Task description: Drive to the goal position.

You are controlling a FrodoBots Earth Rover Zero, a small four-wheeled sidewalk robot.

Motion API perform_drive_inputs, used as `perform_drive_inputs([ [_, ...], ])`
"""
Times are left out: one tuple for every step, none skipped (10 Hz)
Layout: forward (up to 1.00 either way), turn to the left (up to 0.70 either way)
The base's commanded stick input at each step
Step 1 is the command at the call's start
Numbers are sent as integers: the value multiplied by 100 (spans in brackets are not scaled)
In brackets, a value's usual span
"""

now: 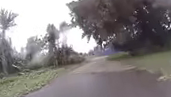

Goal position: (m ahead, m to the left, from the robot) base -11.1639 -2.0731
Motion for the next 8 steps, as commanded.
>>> perform_drive_inputs([
  [85,0],
  [85,0],
  [85,0],
  [85,0],
  [85,0],
  [85,0],
  [85,0],
  [85,0],
])
